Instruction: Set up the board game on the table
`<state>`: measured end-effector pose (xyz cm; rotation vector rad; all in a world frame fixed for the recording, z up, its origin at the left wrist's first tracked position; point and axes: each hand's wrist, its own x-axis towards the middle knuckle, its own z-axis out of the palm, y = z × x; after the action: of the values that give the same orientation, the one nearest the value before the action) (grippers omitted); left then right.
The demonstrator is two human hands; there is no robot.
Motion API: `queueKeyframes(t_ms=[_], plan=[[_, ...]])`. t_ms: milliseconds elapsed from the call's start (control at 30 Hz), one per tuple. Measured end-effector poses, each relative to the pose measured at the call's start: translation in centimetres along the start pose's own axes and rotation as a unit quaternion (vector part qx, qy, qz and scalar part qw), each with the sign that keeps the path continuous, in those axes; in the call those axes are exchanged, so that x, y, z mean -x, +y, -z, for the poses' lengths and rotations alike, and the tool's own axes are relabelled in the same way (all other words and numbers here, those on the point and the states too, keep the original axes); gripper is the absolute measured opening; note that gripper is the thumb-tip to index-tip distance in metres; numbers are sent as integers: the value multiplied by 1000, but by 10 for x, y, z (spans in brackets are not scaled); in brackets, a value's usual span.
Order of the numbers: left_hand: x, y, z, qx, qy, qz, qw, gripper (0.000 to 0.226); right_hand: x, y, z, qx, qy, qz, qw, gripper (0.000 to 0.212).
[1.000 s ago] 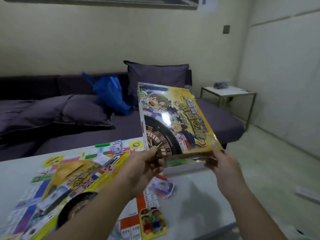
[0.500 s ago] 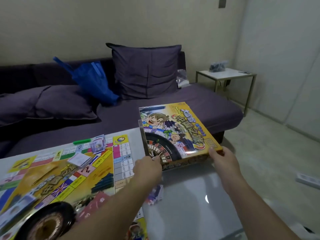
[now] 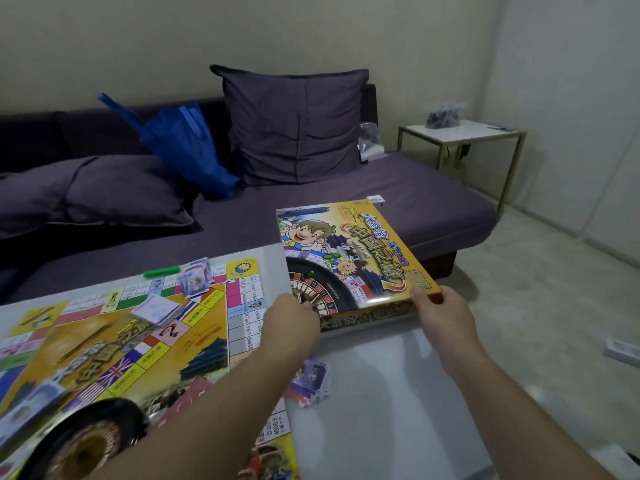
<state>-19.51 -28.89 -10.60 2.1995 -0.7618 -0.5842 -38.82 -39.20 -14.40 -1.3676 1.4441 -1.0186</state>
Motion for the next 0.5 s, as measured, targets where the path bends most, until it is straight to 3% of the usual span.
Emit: queueKeyframes(t_ms=[167,233,333,500], plan=[[1,1,0,-14,-4,-19,1000,16,0,0,-1,12,7,3,1000,19],[1,2,0,-33,-11,-52,998,26,0,1,-1,15,10,14,1000,16],[-3,2,-1,-97,-30,-82,991,46,1,2,0,26,13,25,999,13],[-9,5,-1,-198,-55,-94,974,41,0,2,0,41,17,33,998,11]])
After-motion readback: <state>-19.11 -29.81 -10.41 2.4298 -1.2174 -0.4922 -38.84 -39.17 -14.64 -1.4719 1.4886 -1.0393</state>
